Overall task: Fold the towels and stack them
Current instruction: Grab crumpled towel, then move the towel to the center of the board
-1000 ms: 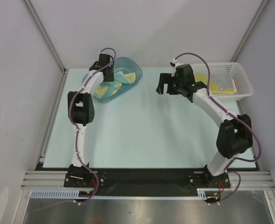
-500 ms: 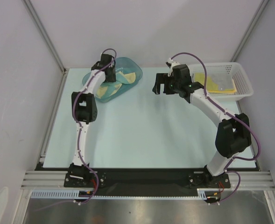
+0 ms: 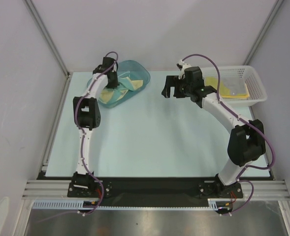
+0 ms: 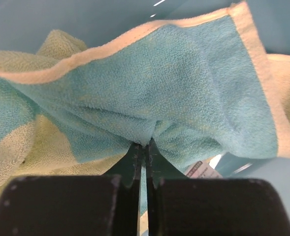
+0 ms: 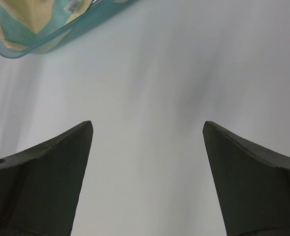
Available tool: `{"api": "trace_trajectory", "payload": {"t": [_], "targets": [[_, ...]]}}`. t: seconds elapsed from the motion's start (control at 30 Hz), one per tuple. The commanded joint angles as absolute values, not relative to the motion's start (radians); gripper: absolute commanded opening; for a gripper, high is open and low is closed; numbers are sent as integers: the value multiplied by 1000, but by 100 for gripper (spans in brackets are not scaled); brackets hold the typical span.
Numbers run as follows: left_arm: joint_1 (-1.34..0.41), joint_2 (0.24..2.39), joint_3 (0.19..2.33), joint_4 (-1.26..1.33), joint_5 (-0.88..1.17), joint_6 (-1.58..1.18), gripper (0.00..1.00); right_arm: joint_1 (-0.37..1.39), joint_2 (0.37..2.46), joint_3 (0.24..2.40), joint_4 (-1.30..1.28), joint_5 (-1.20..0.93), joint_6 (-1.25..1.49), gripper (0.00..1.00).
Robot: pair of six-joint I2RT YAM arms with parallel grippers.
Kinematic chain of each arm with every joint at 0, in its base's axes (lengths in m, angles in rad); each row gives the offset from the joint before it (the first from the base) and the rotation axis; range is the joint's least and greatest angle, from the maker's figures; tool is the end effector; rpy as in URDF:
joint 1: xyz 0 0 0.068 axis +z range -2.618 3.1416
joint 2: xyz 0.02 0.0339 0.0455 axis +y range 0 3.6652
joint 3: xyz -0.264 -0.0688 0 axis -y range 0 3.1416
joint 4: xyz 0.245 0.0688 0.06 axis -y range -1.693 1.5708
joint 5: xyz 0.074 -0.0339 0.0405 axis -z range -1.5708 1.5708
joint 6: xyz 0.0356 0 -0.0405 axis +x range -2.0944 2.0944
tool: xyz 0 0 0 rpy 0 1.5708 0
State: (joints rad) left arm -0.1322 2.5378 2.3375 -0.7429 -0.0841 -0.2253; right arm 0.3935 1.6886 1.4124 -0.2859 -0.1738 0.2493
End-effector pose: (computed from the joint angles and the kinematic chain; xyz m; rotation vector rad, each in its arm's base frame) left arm 0.5492 -0.0700 0.1848 -0.1510 2.5051 -0.0409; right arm 0.3628 0.1573 0.3085 -0.2608 2.1602 0.5586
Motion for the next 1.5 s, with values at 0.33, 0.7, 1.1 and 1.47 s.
{"api": "trace_trajectory", "payload": {"t": [0.33, 0.7, 1.1, 1.47], "targets": [[-129, 1828, 2271, -480, 291, -308, 0, 391, 1434, 1332, -330, -134, 270, 100], [-270, 1239, 1503, -375, 551, -403, 0, 377, 1221, 1217, -505, -92, 291, 100], [-557, 1106, 918, -249, 383, -459, 9, 416, 1123, 990, -448, -158, 334, 97], [-546, 1235, 1043, -563, 16, -399, 62, 580, 1385, 873, -253, -224, 475, 60]]}}
